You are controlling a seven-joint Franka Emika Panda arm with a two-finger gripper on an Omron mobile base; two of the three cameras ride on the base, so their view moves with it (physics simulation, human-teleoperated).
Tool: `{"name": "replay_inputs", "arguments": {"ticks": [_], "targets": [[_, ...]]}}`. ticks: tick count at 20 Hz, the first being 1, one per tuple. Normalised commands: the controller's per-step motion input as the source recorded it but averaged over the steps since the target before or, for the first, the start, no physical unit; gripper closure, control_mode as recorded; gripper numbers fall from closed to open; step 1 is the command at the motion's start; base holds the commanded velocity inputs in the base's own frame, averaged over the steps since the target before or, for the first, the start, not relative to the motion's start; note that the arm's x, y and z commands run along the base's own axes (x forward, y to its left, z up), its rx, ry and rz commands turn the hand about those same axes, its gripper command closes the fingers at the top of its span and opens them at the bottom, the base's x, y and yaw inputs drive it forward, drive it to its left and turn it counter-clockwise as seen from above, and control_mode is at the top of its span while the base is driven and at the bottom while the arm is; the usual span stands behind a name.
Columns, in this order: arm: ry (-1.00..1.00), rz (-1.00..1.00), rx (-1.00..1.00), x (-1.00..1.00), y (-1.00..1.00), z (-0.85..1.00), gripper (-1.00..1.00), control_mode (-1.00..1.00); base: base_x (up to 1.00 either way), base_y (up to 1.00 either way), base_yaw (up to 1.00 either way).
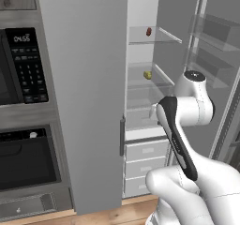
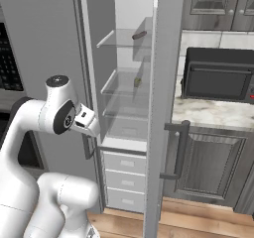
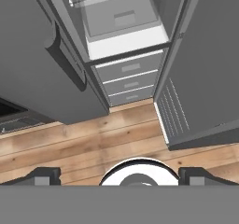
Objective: Retrieve the sausage and cheese from the fridge and place them on the cutting board on the counter.
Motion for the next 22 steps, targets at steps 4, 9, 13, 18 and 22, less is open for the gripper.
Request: {"name": "replay_inputs", "arguments": {"ticks": [4,9,13,18,22], "targets": [[0.0,0.0,0.0,0.0,0.0,0.0,-1.0,1.0,0.1,0.0,0.0],[0.0,0.0,0.0,0.0,0.0,0.0,-1.0,1.0,0.24,-0.11,0.0],[0.0,0.0,0.0,0.0,0.0,0.0,-1.0,1.0,0.33,-0.29,0.0],[0.0,0.0,0.0,0.0,0.0,0.0,-1.0,1.0,0.81,-0.11,0.0],[0.0,0.0,0.0,0.0,0.0,0.0,-1.0,1.0,0.31,-0.14,0.02]]}}
